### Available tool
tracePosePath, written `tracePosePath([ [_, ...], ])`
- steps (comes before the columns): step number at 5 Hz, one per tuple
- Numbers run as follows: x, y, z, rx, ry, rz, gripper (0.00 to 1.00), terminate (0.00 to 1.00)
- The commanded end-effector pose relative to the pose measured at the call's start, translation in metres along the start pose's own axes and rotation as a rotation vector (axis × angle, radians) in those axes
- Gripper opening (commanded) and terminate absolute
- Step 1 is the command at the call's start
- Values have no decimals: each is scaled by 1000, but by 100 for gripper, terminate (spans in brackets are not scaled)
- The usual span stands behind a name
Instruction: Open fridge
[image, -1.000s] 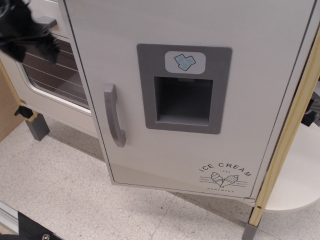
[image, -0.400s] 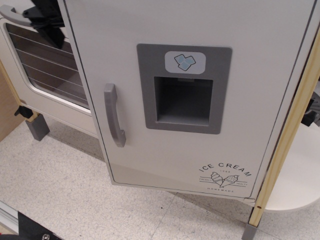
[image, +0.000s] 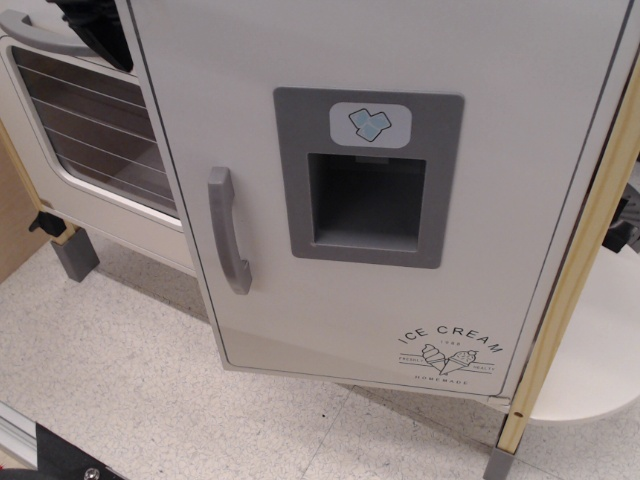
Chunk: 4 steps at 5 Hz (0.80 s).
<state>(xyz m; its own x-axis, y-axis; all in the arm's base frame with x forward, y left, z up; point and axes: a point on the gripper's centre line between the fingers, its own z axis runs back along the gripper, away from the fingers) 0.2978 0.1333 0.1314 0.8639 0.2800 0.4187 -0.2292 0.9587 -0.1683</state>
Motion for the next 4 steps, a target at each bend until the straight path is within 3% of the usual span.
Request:
tracePosePath([
  [1,-35,-14,46,10,-17,-150,100,0],
  [2,-52,-20,53,-16,37,-190,100,0],
  [3,-70,-38,57,-23,139,-251,100,0],
  [4,-84,-52,63,-12,169,-278,100,0],
])
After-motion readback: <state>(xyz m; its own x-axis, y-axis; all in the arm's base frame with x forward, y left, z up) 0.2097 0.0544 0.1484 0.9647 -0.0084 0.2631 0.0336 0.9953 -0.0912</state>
